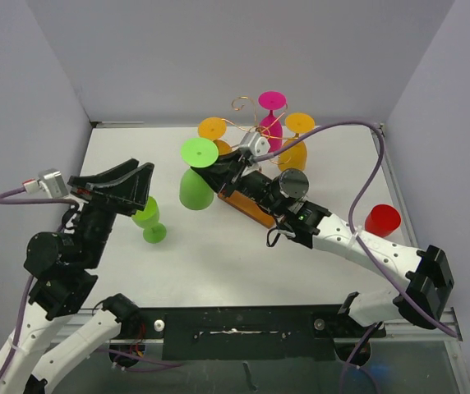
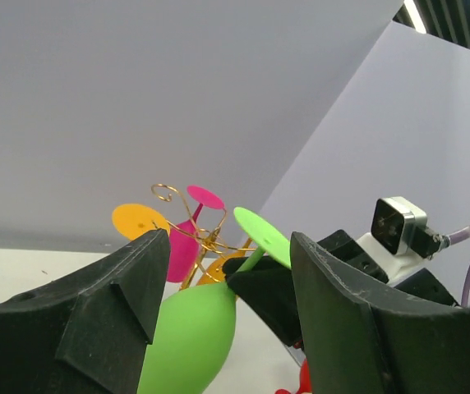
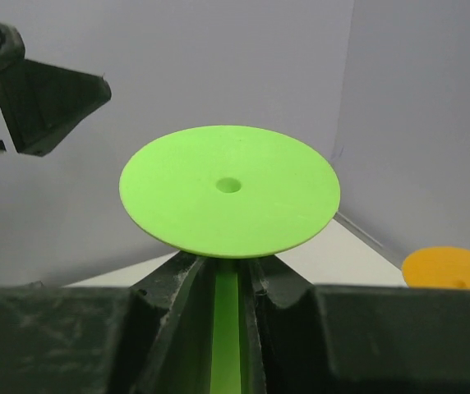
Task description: Place the wine glass upside down on the wine glass rack
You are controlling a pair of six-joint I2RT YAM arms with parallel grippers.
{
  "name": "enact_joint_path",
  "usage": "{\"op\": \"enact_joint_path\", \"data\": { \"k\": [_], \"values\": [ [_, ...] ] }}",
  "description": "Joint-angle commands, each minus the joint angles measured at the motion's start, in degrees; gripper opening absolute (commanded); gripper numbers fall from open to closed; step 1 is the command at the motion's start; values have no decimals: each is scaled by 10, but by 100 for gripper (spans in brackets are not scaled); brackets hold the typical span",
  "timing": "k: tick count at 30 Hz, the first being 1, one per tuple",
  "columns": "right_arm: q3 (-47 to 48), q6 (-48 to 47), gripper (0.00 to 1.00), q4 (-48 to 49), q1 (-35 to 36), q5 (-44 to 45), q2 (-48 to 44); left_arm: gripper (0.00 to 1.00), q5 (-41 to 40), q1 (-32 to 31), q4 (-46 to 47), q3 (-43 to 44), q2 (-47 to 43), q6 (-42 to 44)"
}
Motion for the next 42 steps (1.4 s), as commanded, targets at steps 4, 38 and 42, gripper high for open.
{"op": "enact_joint_path", "data": {
  "k": [4, 38, 42],
  "values": [
    [-5, -90, 0, 13, 8, 1, -24, 59, 14, -1, -39, 35, 71, -113],
    [-5, -74, 0, 42, 13, 2, 22, 56, -28, -1, 27, -20, 81, -290],
    [10, -76, 0, 40, 16, -29, 33, 56, -27, -1, 16, -17, 91, -303]
  ]
}}
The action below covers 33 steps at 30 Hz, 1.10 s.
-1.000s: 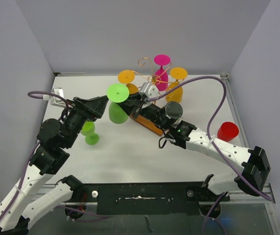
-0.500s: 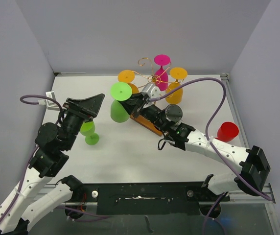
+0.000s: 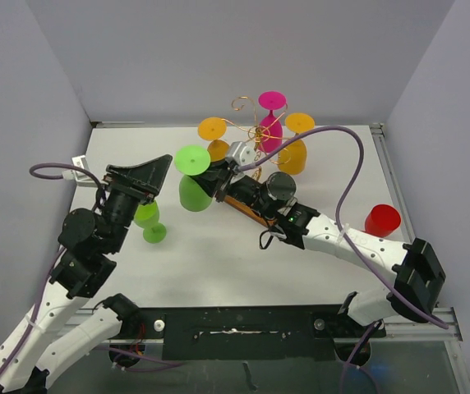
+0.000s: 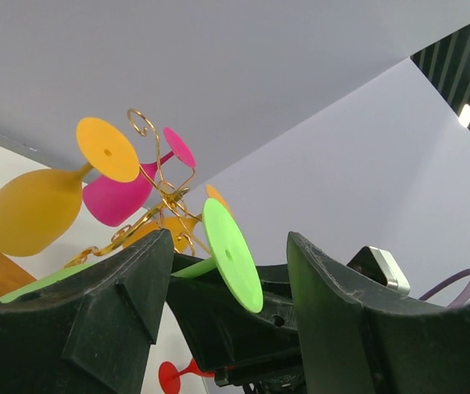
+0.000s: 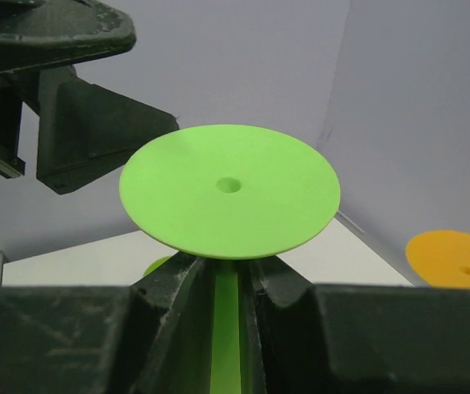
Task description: Place the wine glass upside down on the wine glass rack
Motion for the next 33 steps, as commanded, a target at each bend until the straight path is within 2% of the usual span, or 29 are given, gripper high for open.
{"op": "enact_joint_path", "data": {
  "k": [1, 6, 10, 16, 25, 28, 33],
  "values": [
    [39, 0, 0, 27, 9, -49, 5, 56, 1, -1, 20, 5, 11, -21],
    [43, 2, 0, 38, 8, -57, 12, 53, 5, -1, 11, 5, 17, -33],
    [46, -6, 0, 37, 9, -63, 20, 42, -3, 0, -5, 4, 20, -56],
    [58, -15, 0, 31, 8, -73, 36, 31, -11, -1, 1, -15, 13, -86],
    [74, -29, 0, 9, 9, -81, 53, 0, -44, -1, -26, -21, 2, -104],
    [75, -24, 6, 6, 9, -81, 55, 0, -54, -1, -31, -24, -3, -104],
    [70, -8, 26, -2, 8, -79, 47, 0, -89, -1, -34, -18, -14, -79]
  ]
}}
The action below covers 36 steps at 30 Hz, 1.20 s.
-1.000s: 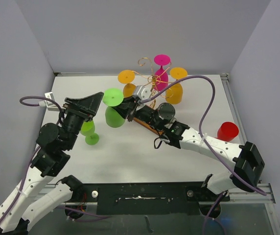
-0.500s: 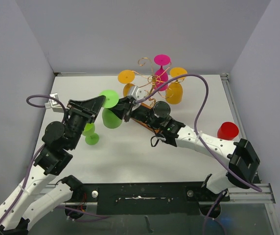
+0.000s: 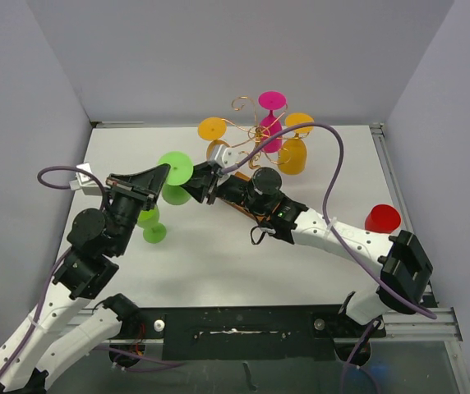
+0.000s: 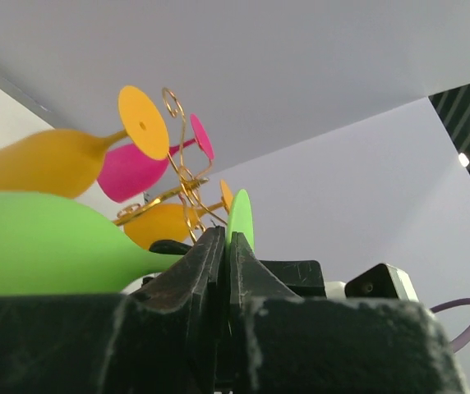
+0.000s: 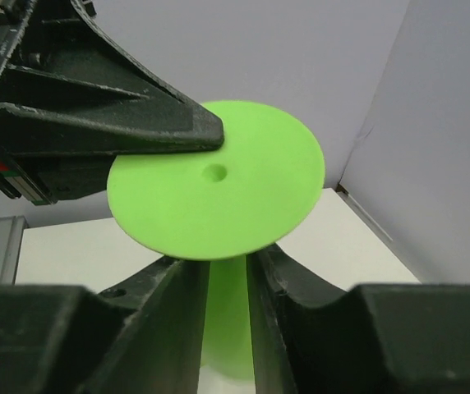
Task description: Place the wine glass upside down on the wine glass rack
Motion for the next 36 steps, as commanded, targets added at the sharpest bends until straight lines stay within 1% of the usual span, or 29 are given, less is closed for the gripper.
{"op": "enact_joint_path", "data": {
  "k": [1, 4, 6, 8, 12, 17, 20, 22, 25, 29, 31, 33, 36],
  "values": [
    [22, 20, 32, 11, 3, -3, -16, 0, -63, 2, 9, 13, -11, 48],
    [10, 28, 45, 2, 1, -3, -34, 0, -85, 3, 3, 37, -6, 97],
    [2, 34, 52, -8, -3, -2, -49, 0, -97, 3, 0, 55, -1, 126],
    [-8, 44, 57, -17, -8, -1, -67, 0, -110, 3, 1, 73, 7, 159],
    [-39, 65, 62, -23, -23, 10, -120, 0, -126, 3, 9, 114, 36, 223],
    [-70, 99, 65, -30, -45, 68, -191, 0, -108, 4, 62, 171, 100, 326],
    [-80, 114, 67, -40, -56, 102, -229, 0, -94, 11, 92, 202, 147, 358],
    [-83, 114, 67, -42, -61, 101, -249, 0, -96, 19, 70, 243, 184, 344],
    [-82, 113, 68, -43, -63, 94, -271, 0, -42, 45, 57, 307, 240, 317],
    [-83, 116, 69, -44, -64, 95, -294, 0, 87, 115, 52, 366, 313, 263],
    [-90, 118, 69, -38, -64, 98, -302, 0, 137, 142, 56, 386, 347, 246],
    [-96, 122, 69, -35, -64, 99, -308, 0, 178, 159, 52, 416, 381, 246],
    [-99, 124, 69, -40, -64, 102, -313, 0, 218, 169, 26, 464, 432, 259]
  ]
}}
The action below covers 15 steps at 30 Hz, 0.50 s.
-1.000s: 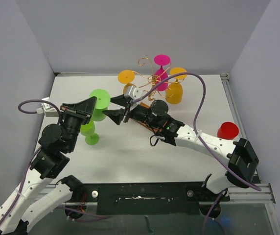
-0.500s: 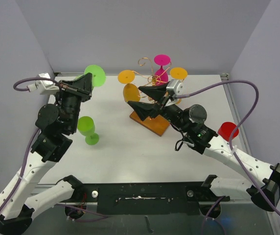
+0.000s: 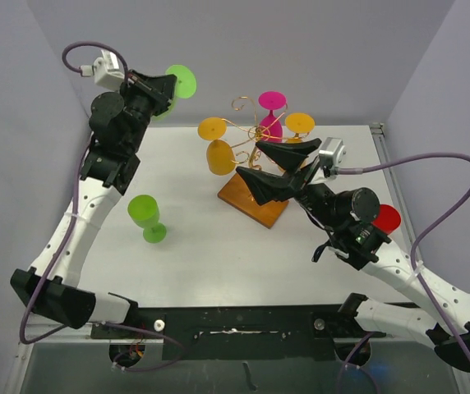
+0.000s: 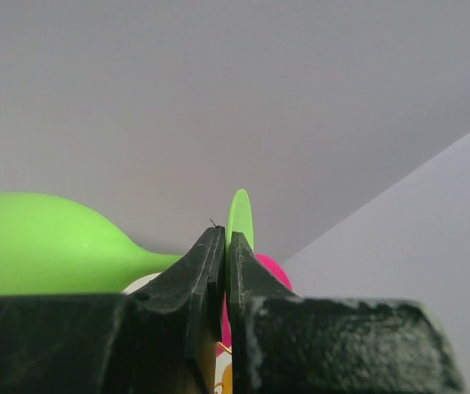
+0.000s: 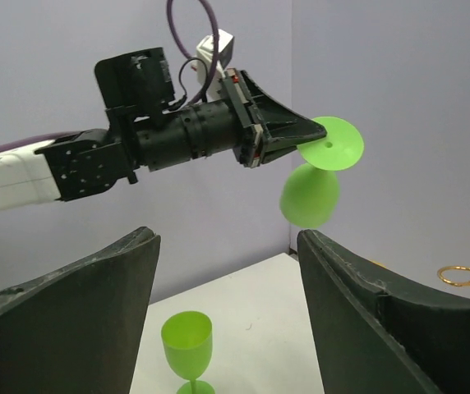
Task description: Place the wine glass upside down on the wine glass rack
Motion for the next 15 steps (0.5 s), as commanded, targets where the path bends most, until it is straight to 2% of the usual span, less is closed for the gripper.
{"op": "enact_joint_path", "data": {
  "k": [1, 7, 15],
  "values": [
    [-5, 10, 69, 11, -3, 16, -11, 0, 129, 16, 3, 79, 52, -5],
    [-7, 16, 69, 4, -2, 21, -14, 0, 217, 37, 32, 90, 113, -45],
    [-10, 22, 69, 0, -1, 27, -17, 0, 327, 40, 111, 70, 143, -63]
  ]
}}
